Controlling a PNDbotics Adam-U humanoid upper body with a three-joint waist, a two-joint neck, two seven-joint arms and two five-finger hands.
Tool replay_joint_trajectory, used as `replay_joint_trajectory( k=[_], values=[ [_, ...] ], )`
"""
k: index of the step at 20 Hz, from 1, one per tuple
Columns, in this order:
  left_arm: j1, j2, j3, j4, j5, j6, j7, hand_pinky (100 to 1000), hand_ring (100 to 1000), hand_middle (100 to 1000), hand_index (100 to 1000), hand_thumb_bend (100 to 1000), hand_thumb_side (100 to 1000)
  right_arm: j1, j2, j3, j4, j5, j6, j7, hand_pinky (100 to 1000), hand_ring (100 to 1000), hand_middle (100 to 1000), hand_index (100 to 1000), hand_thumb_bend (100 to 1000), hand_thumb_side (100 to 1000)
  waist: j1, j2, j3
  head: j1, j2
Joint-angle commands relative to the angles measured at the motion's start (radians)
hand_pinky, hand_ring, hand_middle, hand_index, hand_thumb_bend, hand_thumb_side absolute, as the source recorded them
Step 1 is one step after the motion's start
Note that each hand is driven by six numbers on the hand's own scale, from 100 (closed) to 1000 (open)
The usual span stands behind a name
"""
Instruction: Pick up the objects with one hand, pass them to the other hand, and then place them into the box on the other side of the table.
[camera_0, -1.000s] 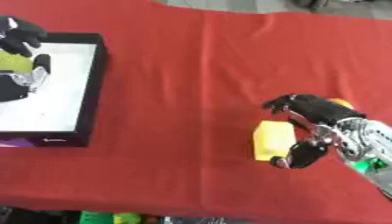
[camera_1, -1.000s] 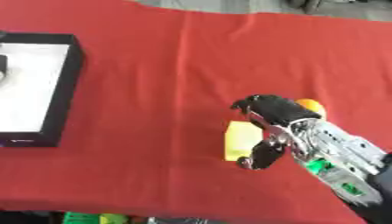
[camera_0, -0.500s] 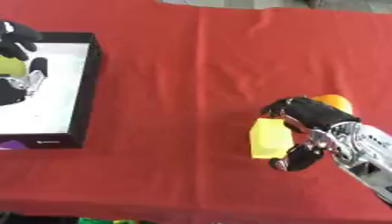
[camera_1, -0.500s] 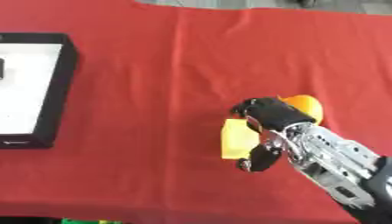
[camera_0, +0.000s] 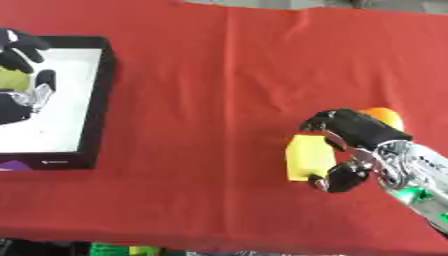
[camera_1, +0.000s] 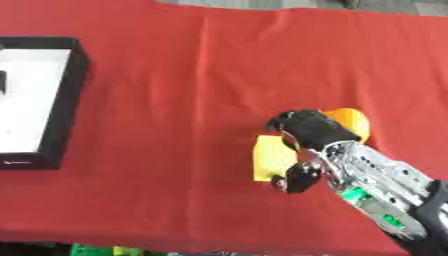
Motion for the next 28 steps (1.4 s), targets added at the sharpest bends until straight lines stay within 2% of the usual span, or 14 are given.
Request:
replay_joint_trajectory(
  k=[1,12,23,28],
  values=[
    [-0.004,0.02,0.006,-0.012,-0.008,0.003,0.0,719,619,632,798,100,308,-0.007,-0.026,-0.004,-0.009,0.011,0.092,0.084,1000,852,765,848,446,135,0.006,-0.012,0.001,-0.003,-0.006],
    [-0.005,0.019,0.004,-0.012,-0.009,0.001,-0.002,720,620,633,798,100,303,0.005,-0.034,-0.004,-0.009,0.031,0.103,0.11,1000,841,744,827,451,140,0.005,-0.013,0.003,-0.004,-0.008],
    [-0.009,0.021,0.004,-0.012,-0.004,-0.009,-0.004,721,620,633,797,100,291,0.003,-0.036,-0.007,-0.009,0.041,0.126,0.084,1000,784,640,742,408,100,0.007,-0.016,0.003,-0.006,-0.008],
    [-0.009,0.019,0.005,-0.012,0.0,-0.013,-0.004,718,618,630,794,100,293,0.002,-0.037,-0.008,-0.009,0.036,0.135,0.065,1000,751,566,664,376,100,0.007,-0.018,0.003,-0.006,-0.009]
  ],
)
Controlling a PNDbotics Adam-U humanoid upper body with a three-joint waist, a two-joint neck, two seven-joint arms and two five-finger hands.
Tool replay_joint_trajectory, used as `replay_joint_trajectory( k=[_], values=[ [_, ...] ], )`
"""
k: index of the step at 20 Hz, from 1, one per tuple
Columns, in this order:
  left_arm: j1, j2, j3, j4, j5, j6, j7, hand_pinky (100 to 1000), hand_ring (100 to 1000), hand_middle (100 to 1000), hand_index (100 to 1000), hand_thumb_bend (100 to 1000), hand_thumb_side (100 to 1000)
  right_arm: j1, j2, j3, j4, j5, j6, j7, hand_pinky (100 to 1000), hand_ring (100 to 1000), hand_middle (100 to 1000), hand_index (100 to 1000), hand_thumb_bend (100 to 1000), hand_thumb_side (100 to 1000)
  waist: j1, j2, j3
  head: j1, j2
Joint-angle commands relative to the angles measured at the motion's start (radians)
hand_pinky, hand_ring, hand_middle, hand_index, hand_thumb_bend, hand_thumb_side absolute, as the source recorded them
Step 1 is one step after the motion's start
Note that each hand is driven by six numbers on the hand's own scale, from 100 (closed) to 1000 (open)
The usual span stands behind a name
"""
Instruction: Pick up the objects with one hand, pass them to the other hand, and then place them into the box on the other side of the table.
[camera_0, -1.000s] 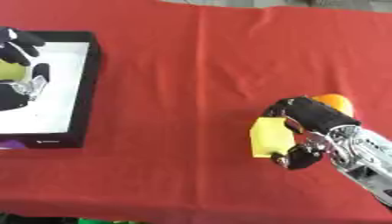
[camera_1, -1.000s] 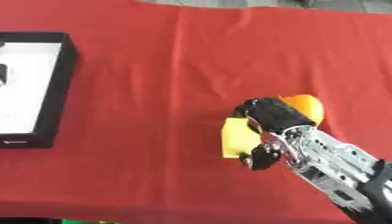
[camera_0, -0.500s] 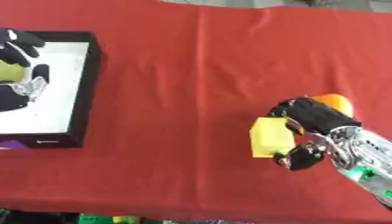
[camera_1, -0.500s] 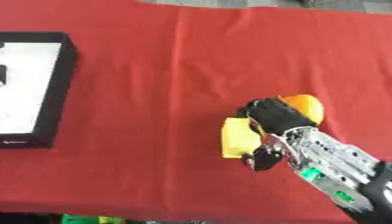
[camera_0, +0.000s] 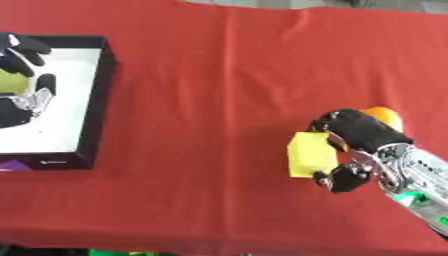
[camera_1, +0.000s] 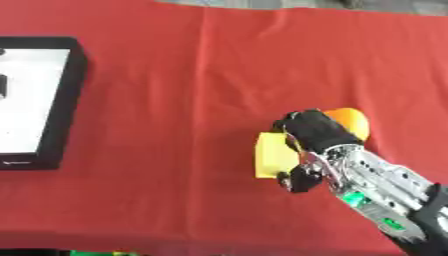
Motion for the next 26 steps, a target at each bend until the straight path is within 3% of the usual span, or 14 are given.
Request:
replay_joint_trajectory(
  k=[1,4,8,14,19,20,22,23,24,26],
  values=[
    [-0.01,0.019,0.012,-0.012,0.002,-0.006,0.001,718,617,629,794,100,292,-0.008,-0.028,-0.014,-0.009,0.003,0.115,0.086,1000,734,544,638,370,100,0.007,-0.019,0.002,-0.002,-0.01],
    [-0.013,0.018,0.015,-0.012,0.009,-0.009,0.005,717,615,627,793,100,287,-0.012,-0.027,-0.026,-0.009,0.017,0.165,0.051,1000,658,496,580,334,100,0.006,-0.021,0.002,0.0,-0.012],
    [-0.016,0.019,0.018,-0.012,0.017,-0.012,0.009,716,613,626,791,100,285,-0.024,-0.018,-0.04,-0.009,0.004,0.226,-0.015,1000,628,469,548,330,100,0.005,-0.022,0.003,-0.001,-0.012],
    [-0.021,0.019,0.022,-0.012,0.026,-0.016,0.015,713,609,622,789,100,272,-0.06,0.0,-0.087,-0.009,-0.087,0.244,-0.146,1000,611,441,518,324,100,0.006,-0.023,0.003,0.0,-0.01],
    [-0.047,0.02,0.013,-0.012,0.04,-0.046,0.015,705,603,617,789,100,262,-0.085,0.014,-0.094,-0.009,-0.214,0.252,-0.326,997,610,439,520,304,100,0.009,-0.024,0.006,-0.003,-0.011],
    [-0.056,0.021,0.009,-0.012,0.043,-0.056,0.012,704,603,617,791,100,263,-0.089,0.019,-0.085,-0.009,-0.241,0.254,-0.367,927,614,439,520,304,100,0.009,-0.024,0.008,-0.005,-0.011],
    [-0.076,0.023,-0.004,-0.012,0.048,-0.081,0.0,704,604,618,792,100,262,-0.096,0.03,-0.063,-0.009,-0.295,0.257,-0.445,680,618,434,516,301,100,0.01,-0.024,0.012,-0.009,-0.012],
    [-0.087,0.023,-0.013,-0.012,0.048,-0.097,-0.009,704,605,619,792,100,261,-0.1,0.036,-0.054,-0.009,-0.321,0.26,-0.486,628,618,432,514,298,100,0.011,-0.024,0.014,-0.012,-0.013],
    [-0.098,0.023,-0.023,-0.012,0.046,-0.113,-0.02,705,607,620,793,100,260,-0.103,0.039,-0.043,-0.009,-0.342,0.264,-0.527,635,619,432,514,295,100,0.011,-0.024,0.016,-0.013,-0.013],
    [-0.122,0.021,-0.044,-0.012,0.041,-0.148,-0.044,707,609,622,795,100,259,-0.103,0.047,-0.017,-0.009,-0.382,0.268,-0.595,518,618,429,511,296,100,0.01,-0.024,0.019,-0.016,-0.014]
  ],
)
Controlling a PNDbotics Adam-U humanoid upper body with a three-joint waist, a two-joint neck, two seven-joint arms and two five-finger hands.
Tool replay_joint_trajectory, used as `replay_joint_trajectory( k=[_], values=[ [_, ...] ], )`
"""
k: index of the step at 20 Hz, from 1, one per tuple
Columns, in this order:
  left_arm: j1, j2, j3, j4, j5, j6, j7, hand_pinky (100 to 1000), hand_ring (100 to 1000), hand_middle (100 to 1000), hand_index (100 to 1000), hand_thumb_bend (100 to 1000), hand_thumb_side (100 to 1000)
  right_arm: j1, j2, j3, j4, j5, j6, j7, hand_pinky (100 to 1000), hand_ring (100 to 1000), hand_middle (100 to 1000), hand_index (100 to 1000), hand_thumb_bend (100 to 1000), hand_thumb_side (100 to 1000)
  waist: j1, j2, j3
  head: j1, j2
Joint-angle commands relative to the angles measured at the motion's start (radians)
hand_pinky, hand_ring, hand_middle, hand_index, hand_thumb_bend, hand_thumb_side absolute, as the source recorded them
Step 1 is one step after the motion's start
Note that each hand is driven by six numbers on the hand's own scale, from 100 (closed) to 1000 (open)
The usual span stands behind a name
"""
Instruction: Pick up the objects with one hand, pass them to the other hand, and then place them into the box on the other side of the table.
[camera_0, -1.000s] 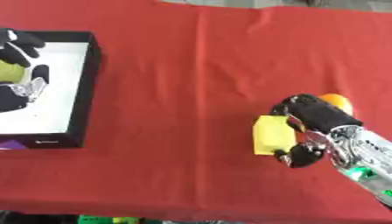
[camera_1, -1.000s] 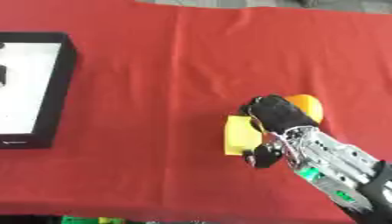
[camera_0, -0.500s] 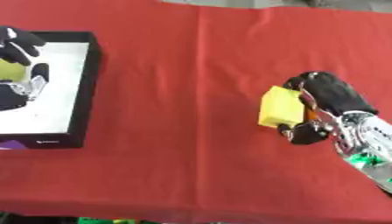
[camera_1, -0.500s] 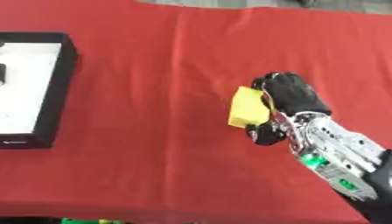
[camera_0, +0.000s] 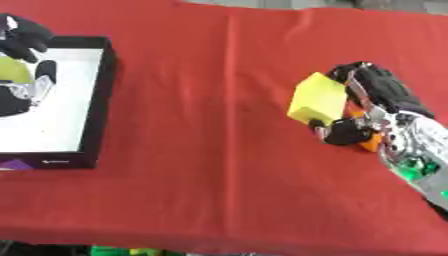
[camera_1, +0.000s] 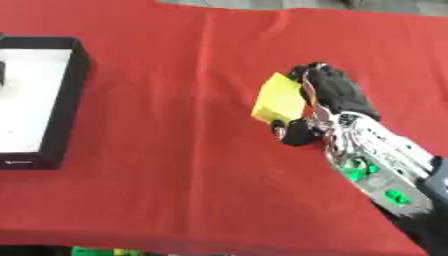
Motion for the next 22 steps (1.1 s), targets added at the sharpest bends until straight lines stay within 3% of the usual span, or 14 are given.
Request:
replay_joint_trajectory(
  k=[1,3,8,16,22],
  values=[
    [-0.039,0.02,-0.02,-0.012,-0.004,-0.054,-0.033,707,610,623,795,100,259,-0.014,0.003,0.028,-0.009,-0.068,0.008,-0.109,450,617,426,508,294,100,0.004,-0.023,0.005,-0.005,-0.015],
    [-0.066,0.018,-0.039,-0.012,-0.008,-0.083,-0.057,708,613,625,796,100,258,-0.016,0.012,0.043,-0.009,-0.11,0.011,-0.17,342,616,424,507,294,100,0.004,-0.024,0.008,-0.003,-0.015],
    [-0.131,0.012,-0.084,-0.012,-0.011,-0.138,-0.115,713,621,633,800,100,253,-0.022,0.024,0.082,-0.009,-0.204,0.008,-0.328,218,614,420,505,290,100,0.003,-0.025,0.018,-0.001,-0.014],
    [-0.245,-0.008,-0.165,-0.012,-0.028,-0.227,-0.219,722,640,655,808,100,245,-0.027,0.023,0.153,-0.009,-0.331,-0.067,-0.561,153,611,418,503,287,100,0.006,-0.025,0.032,-0.004,-0.013],
    [-0.335,-0.041,-0.228,-0.012,-0.033,-0.264,-0.291,728,656,669,819,100,244,-0.036,0.018,0.211,-0.009,-0.366,-0.131,-0.62,169,614,424,508,289,100,0.005,-0.02,0.041,-0.011,-0.015]
  ],
)
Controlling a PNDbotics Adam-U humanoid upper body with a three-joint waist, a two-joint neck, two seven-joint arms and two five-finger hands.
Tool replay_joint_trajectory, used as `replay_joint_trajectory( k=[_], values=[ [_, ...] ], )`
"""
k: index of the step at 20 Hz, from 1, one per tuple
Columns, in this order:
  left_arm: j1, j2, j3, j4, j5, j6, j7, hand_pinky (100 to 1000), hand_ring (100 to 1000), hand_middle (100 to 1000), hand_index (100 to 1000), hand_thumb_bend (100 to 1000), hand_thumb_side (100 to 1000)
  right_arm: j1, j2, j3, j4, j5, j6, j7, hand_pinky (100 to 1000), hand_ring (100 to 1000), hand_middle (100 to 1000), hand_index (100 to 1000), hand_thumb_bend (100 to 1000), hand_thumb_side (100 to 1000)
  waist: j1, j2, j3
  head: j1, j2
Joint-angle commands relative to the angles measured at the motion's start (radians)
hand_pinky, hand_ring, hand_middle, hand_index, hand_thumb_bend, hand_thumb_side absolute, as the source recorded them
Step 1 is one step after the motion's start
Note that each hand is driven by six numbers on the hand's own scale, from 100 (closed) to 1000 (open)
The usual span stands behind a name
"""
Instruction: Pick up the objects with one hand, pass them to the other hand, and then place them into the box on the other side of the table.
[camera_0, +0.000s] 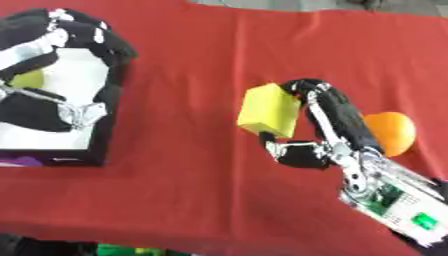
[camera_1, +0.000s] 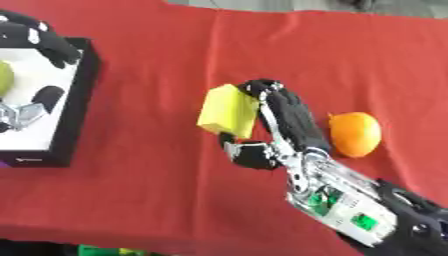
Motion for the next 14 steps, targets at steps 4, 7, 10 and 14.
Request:
replay_joint_trajectory(
  k=[4,7,10,14],
  values=[
    [-0.089,-0.022,-0.056,-0.012,-0.012,-0.022,-0.073,734,671,686,828,100,245,-0.025,-0.014,0.029,-0.01,0.006,0.046,-0.12,157,612,422,507,282,100,0.003,-0.018,0.005,-0.009,-0.013],
    [-0.134,-0.052,-0.086,-0.012,-0.023,-0.038,-0.102,738,678,699,836,100,245,-0.039,-0.008,0.028,-0.01,0.017,0.037,-0.141,152,610,421,506,276,100,0.003,-0.016,0.008,-0.013,-0.012],
    [-0.174,-0.075,-0.112,-0.012,-0.039,-0.049,-0.129,747,697,723,848,100,248,-0.049,-0.004,0.027,-0.01,0.028,0.035,-0.161,154,610,422,506,272,100,0.005,-0.016,0.01,-0.018,-0.008],
    [-0.224,-0.095,-0.146,-0.012,-0.096,-0.061,-0.144,766,726,752,868,100,253,-0.05,-0.005,0.033,-0.01,0.05,0.051,-0.163,151,612,425,509,272,100,0.008,-0.017,0.017,-0.024,-0.003]
  ],
)
